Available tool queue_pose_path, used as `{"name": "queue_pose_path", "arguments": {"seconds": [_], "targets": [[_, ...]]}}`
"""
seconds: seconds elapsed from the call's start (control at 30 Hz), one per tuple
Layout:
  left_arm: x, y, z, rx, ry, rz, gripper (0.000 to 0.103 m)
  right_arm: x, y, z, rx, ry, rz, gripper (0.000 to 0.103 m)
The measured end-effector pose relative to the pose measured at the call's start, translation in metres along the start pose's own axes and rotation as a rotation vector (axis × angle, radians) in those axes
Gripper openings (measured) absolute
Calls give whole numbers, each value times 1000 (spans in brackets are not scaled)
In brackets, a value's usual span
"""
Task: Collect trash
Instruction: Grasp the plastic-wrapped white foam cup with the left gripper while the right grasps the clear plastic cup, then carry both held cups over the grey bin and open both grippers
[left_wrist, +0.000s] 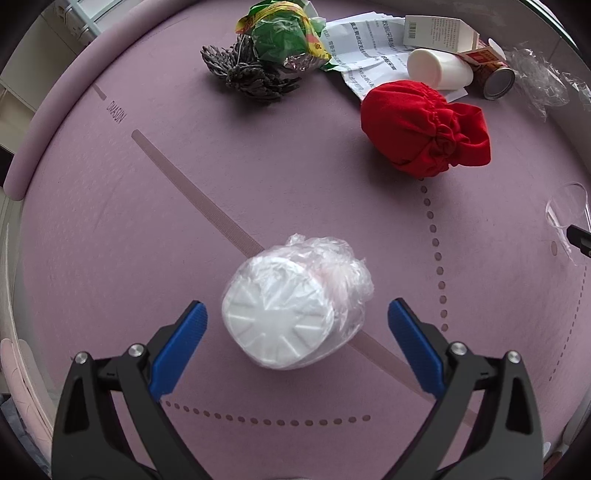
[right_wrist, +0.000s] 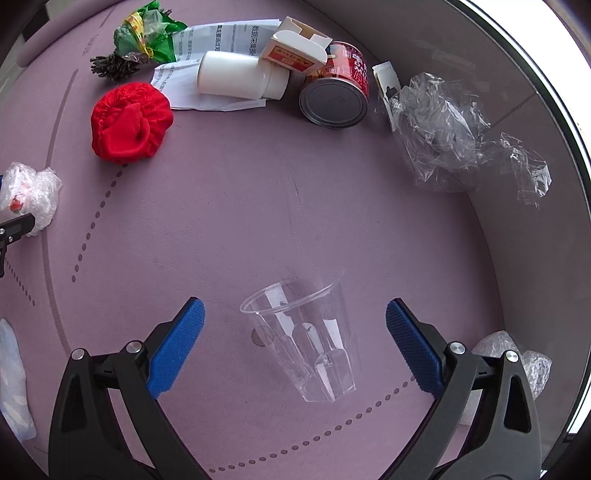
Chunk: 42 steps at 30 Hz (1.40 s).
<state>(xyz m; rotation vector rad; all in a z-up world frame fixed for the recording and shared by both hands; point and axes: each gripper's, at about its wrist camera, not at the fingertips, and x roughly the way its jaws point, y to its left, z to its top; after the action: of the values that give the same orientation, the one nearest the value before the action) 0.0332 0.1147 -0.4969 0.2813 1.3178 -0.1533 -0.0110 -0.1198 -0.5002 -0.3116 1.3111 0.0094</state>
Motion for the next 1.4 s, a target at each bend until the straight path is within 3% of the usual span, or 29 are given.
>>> {"name": "queue_pose_path", "arguments": {"seconds": [0.1, 0.13, 0.17, 0.3, 0.57, 0.97, 1.2, 1.4], "targets": [[12, -3, 5, -3, -12, -5, 96, 14, -1, 0, -22, 20, 19, 68], [16, -4, 6, -5, -9, -10, 88, 17, -2, 0, -21, 21, 21, 68], [22, -5, 5, -8, 0, -10, 63, 18, -3, -1, -16, 13, 23, 68], [22, -1, 2, -24, -2, -7, 52, 15, -3, -2, -2, 7, 34, 67], [-25, -8, -1, 69, 3, -32, 51, -39, 0, 1, 72, -37, 82, 66], [-160, -48, 15, 203, -16, -108, 51, -147, -4, 1, 233, -65, 141, 66], [-232, -81, 25, 327, -34, -125, 51, -221, -37, -13, 382, -92, 131, 67], [-299, -128, 21, 476, -56, -166, 51, -292, -81, -54, 560, -117, 75, 67]]}}
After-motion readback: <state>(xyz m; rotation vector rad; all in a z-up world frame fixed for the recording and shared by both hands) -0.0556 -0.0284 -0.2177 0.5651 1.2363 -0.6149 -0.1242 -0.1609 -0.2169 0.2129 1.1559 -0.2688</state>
